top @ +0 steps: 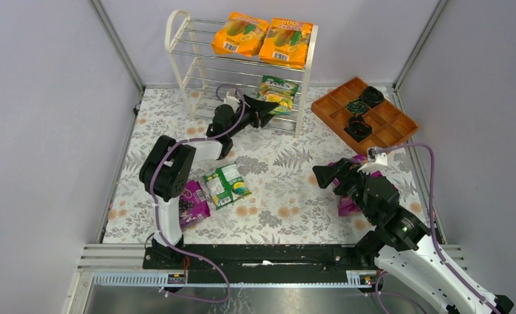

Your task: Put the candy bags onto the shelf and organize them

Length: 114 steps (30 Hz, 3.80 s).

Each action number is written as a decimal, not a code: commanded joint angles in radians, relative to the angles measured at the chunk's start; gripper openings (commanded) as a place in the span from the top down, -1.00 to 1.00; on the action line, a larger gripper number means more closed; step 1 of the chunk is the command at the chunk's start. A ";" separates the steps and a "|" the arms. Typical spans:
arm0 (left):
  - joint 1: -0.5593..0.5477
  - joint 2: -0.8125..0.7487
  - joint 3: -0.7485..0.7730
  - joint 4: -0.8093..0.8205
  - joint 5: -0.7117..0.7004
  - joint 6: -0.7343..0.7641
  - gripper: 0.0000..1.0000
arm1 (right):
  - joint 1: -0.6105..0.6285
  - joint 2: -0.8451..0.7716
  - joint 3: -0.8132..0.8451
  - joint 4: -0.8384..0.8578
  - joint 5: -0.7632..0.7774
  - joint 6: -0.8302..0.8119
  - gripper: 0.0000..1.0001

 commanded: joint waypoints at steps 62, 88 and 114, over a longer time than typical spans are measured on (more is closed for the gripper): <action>-0.059 0.264 0.303 0.354 -0.075 0.065 1.00 | 0.005 -0.014 0.022 -0.016 0.030 0.002 -1.00; -0.004 0.038 0.128 -0.078 0.087 0.131 -0.18 | 0.005 -0.018 -0.002 0.005 0.026 0.007 -1.00; 0.070 0.050 0.235 -0.216 0.072 0.213 0.67 | 0.006 0.017 0.014 0.008 0.010 0.004 -1.00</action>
